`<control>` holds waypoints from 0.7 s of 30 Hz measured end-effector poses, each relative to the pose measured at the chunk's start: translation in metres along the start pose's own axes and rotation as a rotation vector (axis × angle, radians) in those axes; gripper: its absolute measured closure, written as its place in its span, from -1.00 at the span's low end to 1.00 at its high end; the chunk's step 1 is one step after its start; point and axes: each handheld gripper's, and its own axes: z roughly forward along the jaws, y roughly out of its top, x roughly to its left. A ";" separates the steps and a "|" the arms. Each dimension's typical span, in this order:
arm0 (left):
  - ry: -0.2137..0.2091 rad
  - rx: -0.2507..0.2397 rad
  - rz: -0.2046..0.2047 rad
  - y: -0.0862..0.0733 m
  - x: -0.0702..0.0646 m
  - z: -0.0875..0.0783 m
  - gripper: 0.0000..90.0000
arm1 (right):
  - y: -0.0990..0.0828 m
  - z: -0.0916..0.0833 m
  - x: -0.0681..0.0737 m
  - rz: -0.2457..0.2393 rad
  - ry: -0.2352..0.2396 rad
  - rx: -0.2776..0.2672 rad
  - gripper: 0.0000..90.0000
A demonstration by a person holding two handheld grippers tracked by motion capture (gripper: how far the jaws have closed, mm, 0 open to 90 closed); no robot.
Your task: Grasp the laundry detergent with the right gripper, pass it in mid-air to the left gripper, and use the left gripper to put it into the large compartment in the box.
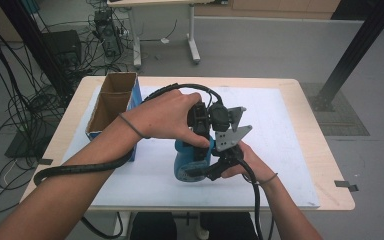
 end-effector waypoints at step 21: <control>0.005 -0.003 0.000 -0.001 -0.001 -0.002 -0.16 | 0.001 0.000 0.001 0.001 -0.003 -0.005 -0.07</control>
